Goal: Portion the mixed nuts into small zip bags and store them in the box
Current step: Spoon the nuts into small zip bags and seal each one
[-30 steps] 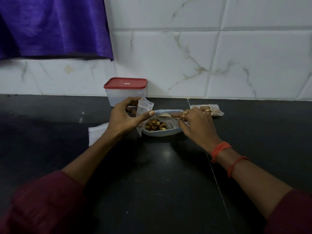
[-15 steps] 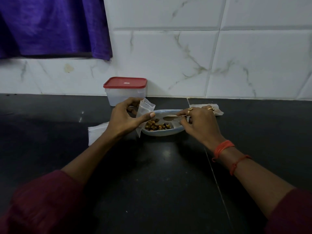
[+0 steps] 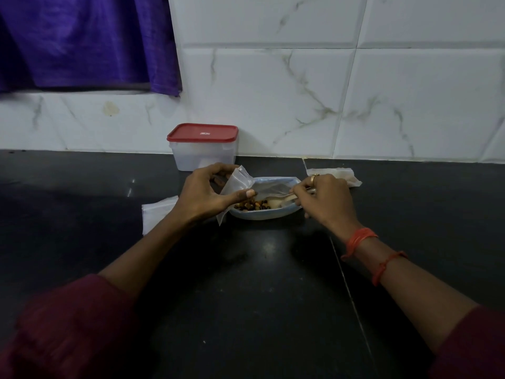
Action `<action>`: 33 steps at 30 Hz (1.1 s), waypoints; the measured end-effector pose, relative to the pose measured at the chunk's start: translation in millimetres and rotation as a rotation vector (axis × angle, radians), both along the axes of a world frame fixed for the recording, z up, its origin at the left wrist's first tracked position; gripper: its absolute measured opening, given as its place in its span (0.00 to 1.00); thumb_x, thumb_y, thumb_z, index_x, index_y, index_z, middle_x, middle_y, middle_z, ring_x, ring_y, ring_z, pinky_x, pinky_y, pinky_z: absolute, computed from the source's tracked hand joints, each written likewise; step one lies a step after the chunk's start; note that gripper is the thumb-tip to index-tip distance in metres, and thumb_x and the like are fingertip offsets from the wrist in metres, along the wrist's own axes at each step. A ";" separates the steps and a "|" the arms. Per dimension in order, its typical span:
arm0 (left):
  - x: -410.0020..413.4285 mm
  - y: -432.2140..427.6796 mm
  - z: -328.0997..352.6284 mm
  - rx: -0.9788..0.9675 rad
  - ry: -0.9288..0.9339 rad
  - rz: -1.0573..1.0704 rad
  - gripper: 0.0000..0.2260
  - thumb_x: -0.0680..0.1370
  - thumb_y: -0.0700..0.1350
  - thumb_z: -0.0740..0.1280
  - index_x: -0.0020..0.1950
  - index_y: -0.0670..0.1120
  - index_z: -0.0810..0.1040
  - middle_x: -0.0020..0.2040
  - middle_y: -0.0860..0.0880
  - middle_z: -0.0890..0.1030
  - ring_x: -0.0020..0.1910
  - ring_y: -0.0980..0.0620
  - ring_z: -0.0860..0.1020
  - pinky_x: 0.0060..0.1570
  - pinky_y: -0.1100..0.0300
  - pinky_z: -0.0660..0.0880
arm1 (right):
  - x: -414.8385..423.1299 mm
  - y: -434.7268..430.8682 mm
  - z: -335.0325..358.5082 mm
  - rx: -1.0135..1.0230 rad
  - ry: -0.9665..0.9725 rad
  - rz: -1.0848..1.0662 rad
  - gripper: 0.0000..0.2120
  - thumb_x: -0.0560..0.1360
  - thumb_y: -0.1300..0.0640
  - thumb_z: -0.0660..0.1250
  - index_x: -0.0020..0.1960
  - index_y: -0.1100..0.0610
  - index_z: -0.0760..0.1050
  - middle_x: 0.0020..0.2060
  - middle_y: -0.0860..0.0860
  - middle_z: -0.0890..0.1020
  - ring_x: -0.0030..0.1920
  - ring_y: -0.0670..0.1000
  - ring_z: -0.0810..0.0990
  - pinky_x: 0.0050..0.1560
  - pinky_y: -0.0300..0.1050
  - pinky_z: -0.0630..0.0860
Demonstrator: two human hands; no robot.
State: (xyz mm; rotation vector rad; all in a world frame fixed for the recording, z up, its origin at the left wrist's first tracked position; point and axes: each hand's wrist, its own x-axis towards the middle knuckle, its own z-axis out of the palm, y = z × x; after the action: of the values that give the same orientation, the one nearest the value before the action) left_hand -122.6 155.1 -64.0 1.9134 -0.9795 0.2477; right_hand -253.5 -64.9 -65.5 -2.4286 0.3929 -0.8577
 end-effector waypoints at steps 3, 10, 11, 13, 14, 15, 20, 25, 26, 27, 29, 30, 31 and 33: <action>1.2 -0.4 -0.5 0.011 0.017 -0.005 0.31 0.66 0.61 0.75 0.65 0.49 0.78 0.53 0.55 0.81 0.50 0.59 0.79 0.44 0.70 0.76 | 1.0 2.0 -3.3 0.079 0.071 0.004 0.09 0.77 0.52 0.65 0.43 0.50 0.84 0.29 0.49 0.84 0.23 0.42 0.79 0.41 0.50 0.83; 3.2 0.4 -1.8 0.015 0.008 -0.005 0.33 0.65 0.63 0.76 0.65 0.49 0.78 0.54 0.55 0.82 0.51 0.58 0.79 0.45 0.68 0.76 | 1.4 2.9 0.3 0.264 0.088 -0.046 0.13 0.77 0.51 0.66 0.35 0.49 0.82 0.29 0.41 0.84 0.22 0.44 0.77 0.42 0.50 0.83; 3.2 0.5 -1.6 0.016 0.004 -0.002 0.33 0.65 0.64 0.75 0.66 0.49 0.78 0.54 0.55 0.82 0.51 0.58 0.80 0.45 0.67 0.77 | 1.6 1.8 0.4 0.284 0.092 -0.060 0.14 0.77 0.50 0.65 0.35 0.50 0.82 0.29 0.41 0.84 0.22 0.43 0.77 0.42 0.49 0.83; 3.0 0.4 -1.5 0.016 0.005 -0.003 0.33 0.66 0.63 0.76 0.66 0.48 0.78 0.54 0.54 0.82 0.51 0.58 0.80 0.47 0.65 0.78 | 2.2 -0.1 0.1 0.314 0.099 -0.085 0.15 0.77 0.50 0.65 0.34 0.51 0.82 0.28 0.41 0.84 0.22 0.42 0.76 0.41 0.47 0.82; 2.6 0.4 -1.5 0.015 0.006 -0.003 0.32 0.66 0.62 0.77 0.66 0.48 0.78 0.55 0.53 0.82 0.51 0.57 0.80 0.47 0.64 0.79 | 2.0 -0.8 -0.2 0.326 0.101 -0.093 0.15 0.77 0.50 0.65 0.34 0.52 0.82 0.28 0.41 0.84 0.21 0.41 0.75 0.41 0.45 0.80; 1.9 0.1 -1.3 0.015 0.005 -0.004 0.31 0.67 0.61 0.77 0.66 0.48 0.78 0.54 0.53 0.82 0.51 0.57 0.80 0.47 0.64 0.79 | 2.2 -1.9 -0.8 0.342 0.100 -0.098 0.15 0.77 0.50 0.65 0.34 0.52 0.82 0.28 0.41 0.84 0.21 0.41 0.74 0.39 0.44 0.79; 1.8 -0.3 -0.4 0.018 -0.008 0.008 0.30 0.68 0.58 0.77 0.66 0.48 0.79 0.55 0.53 0.82 0.50 0.57 0.80 0.45 0.68 0.77 | 1.3 -4.7 -0.8 0.427 0.080 -0.095 0.15 0.78 0.51 0.64 0.35 0.53 0.83 0.30 0.43 0.85 0.23 0.42 0.74 0.35 0.38 0.72; 2.2 0.4 -0.4 0.019 -0.015 0.011 0.28 0.68 0.56 0.78 0.66 0.48 0.78 0.55 0.52 0.82 0.50 0.59 0.79 0.42 0.71 0.76 | -0.3 -5.4 1.9 0.457 0.051 -0.078 0.13 0.78 0.52 0.65 0.39 0.52 0.84 0.31 0.43 0.85 0.22 0.41 0.74 0.28 0.35 0.70; 2.1 0.6 -0.3 0.017 -0.014 0.012 0.28 0.68 0.56 0.78 0.66 0.48 0.78 0.55 0.52 0.82 0.50 0.58 0.79 0.43 0.70 0.76 | -0.7 -5.9 2.1 0.419 0.049 -0.080 0.12 0.77 0.51 0.65 0.40 0.52 0.85 0.31 0.43 0.85 0.24 0.42 0.76 0.30 0.37 0.73; 2.2 0.7 -0.4 0.017 -0.011 0.012 0.29 0.68 0.56 0.78 0.66 0.48 0.78 0.55 0.52 0.82 0.50 0.58 0.80 0.44 0.69 0.77 | -0.9 -7.1 1.8 0.348 0.053 -0.091 0.12 0.77 0.49 0.65 0.41 0.50 0.85 0.31 0.43 0.85 0.26 0.44 0.79 0.34 0.41 0.76; 2.5 0.7 -0.4 0.019 -0.005 0.013 0.29 0.68 0.57 0.77 0.66 0.48 0.78 0.56 0.51 0.82 0.50 0.57 0.80 0.45 0.67 0.78 | -1.8 -8.5 0.4 0.138 0.066 -0.138 0.12 0.75 0.45 0.64 0.43 0.47 0.84 0.34 0.45 0.85 0.35 0.49 0.83 0.39 0.45 0.79; 2.4 0.7 -0.4 0.018 -0.003 0.014 0.29 0.68 0.57 0.77 0.66 0.48 0.78 0.56 0.51 0.83 0.50 0.57 0.80 0.45 0.66 0.78 | -2.4 -8.6 -0.4 0.039 0.058 -0.153 0.12 0.75 0.45 0.64 0.44 0.46 0.84 0.36 0.46 0.85 0.39 0.49 0.83 0.40 0.45 0.79; 2.0 0.7 -0.2 0.016 -0.004 0.014 0.30 0.68 0.58 0.77 0.66 0.48 0.79 0.55 0.51 0.83 0.50 0.57 0.80 0.45 0.66 0.78 | -2.9 -8.0 -0.4 -0.043 0.034 -0.150 0.11 0.75 0.45 0.65 0.45 0.46 0.85 0.36 0.46 0.85 0.41 0.49 0.82 0.38 0.43 0.76; 1.0 0.9 0.2 0.014 -0.009 0.009 0.31 0.66 0.60 0.76 0.66 0.48 0.79 0.55 0.52 0.82 0.50 0.57 0.80 0.45 0.65 0.78 | -3.4 -6.9 0.1 -0.182 -0.038 -0.126 0.10 0.75 0.48 0.66 0.46 0.48 0.85 0.35 0.47 0.85 0.39 0.49 0.81 0.35 0.40 0.70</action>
State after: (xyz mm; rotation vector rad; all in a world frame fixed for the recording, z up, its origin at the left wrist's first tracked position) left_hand -121.6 156.0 -63.8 1.9315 -0.9812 0.2549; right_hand -256.9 -71.8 -65.3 -2.5708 0.4762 -1.0331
